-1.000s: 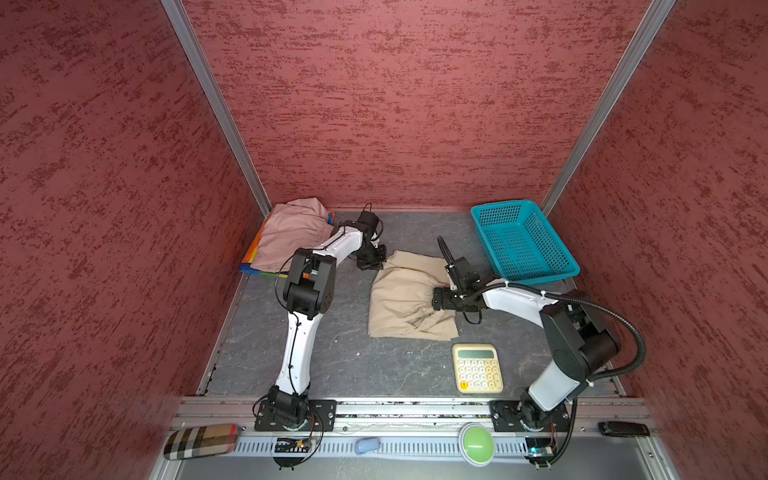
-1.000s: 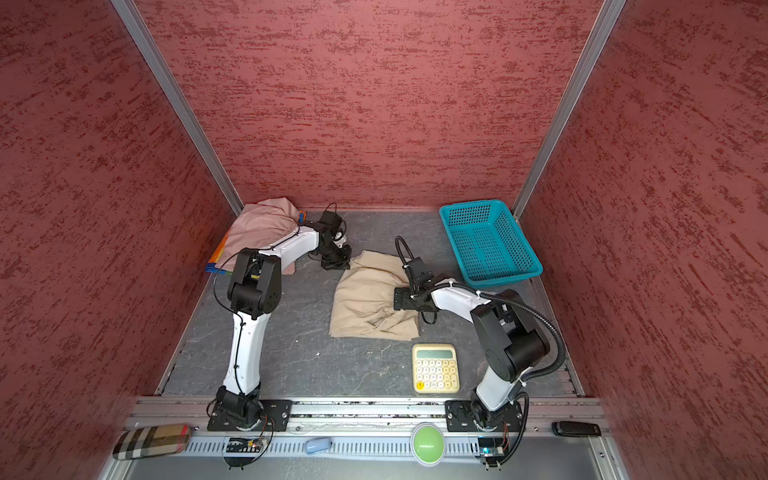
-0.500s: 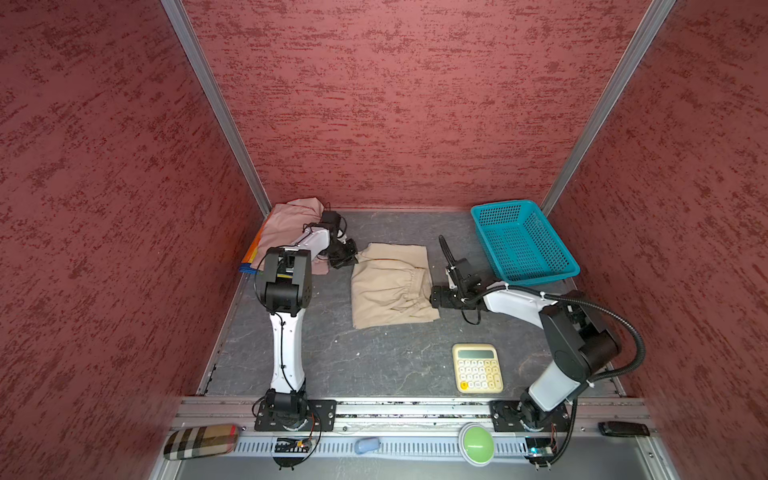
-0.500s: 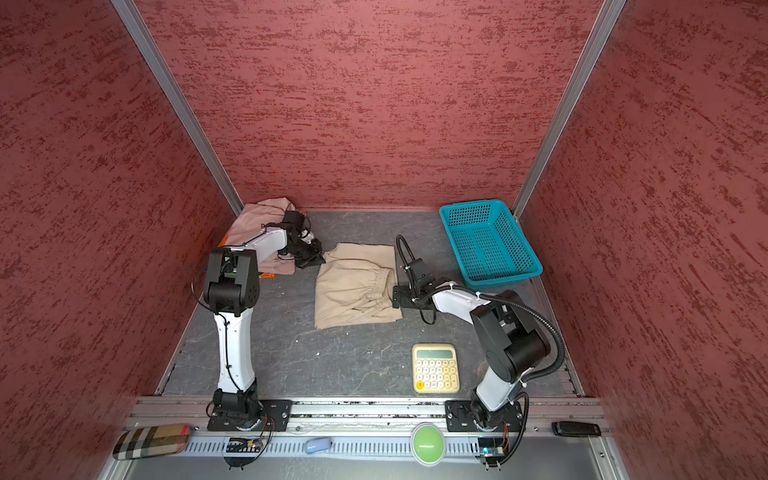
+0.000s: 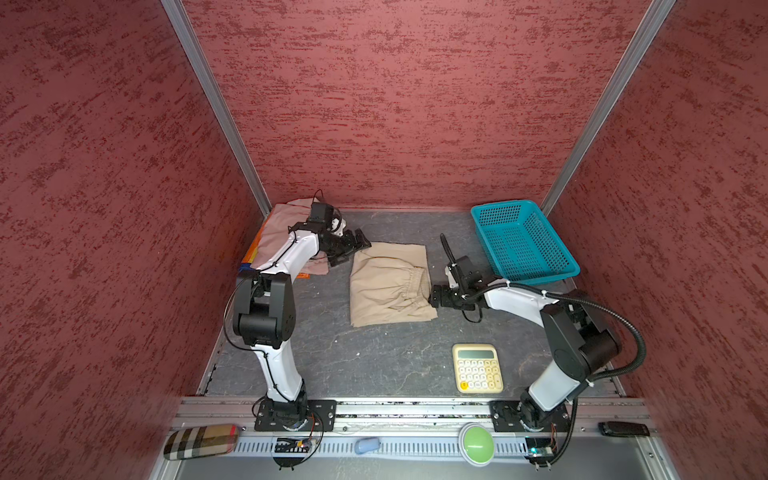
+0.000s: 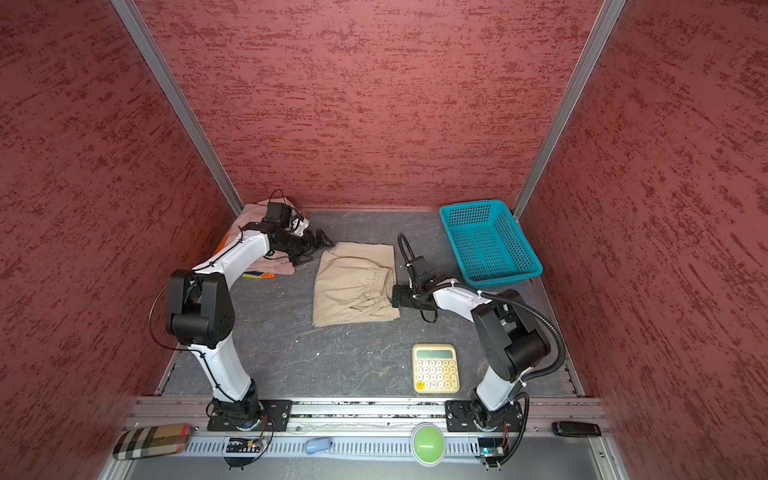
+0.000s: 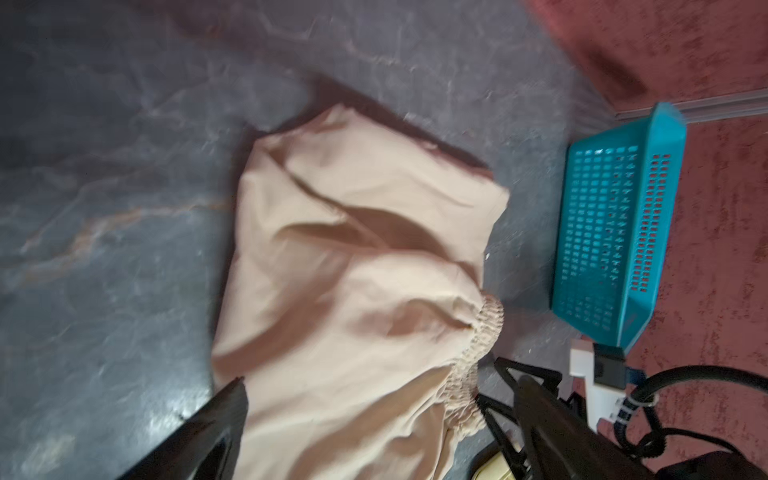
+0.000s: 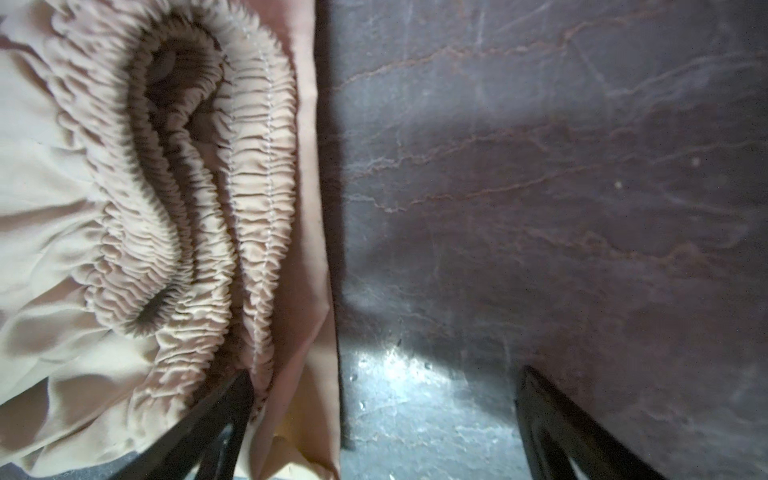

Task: Fold and stack the shorts
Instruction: 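Grasp the folded beige shorts with the left gripper and place them on the pink garment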

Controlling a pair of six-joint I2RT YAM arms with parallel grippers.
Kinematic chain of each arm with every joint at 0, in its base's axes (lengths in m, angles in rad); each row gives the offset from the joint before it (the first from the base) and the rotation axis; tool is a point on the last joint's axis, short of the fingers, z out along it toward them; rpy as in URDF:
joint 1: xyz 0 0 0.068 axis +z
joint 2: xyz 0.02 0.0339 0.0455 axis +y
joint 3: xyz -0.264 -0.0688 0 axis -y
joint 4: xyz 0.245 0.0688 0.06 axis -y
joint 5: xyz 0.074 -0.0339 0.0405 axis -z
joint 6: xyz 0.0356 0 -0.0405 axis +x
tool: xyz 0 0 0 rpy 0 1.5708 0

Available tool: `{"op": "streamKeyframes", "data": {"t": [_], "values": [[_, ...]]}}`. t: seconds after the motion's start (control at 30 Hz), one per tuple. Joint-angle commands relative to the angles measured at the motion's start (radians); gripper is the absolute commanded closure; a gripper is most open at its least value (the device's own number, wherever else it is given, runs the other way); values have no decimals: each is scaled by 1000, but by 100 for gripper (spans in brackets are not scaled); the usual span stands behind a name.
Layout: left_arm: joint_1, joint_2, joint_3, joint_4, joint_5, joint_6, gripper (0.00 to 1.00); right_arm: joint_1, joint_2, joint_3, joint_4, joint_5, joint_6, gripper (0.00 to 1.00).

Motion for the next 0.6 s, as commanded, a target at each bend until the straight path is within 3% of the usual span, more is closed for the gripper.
{"op": "streamKeyframes", "data": {"t": [0.0, 0.13, 0.33, 0.43, 0.57], "values": [[2, 12, -112, -48, -67, 49, 1, -3, -7, 29, -26, -34, 6, 1], [2, 14, -198, 16, -68, 50, 1, -2, -18, 34, -32, -38, 5, 1], [-3, 82, -217, 85, -80, 42, 16, -8, -55, 23, -27, -54, 13, 1], [-16, 117, -201, 105, -79, 35, 44, -14, -77, 14, -31, -59, 17, 1], [-37, 151, -169, 128, -75, 25, 89, -24, -107, 3, -35, -55, 19, 1]]}}
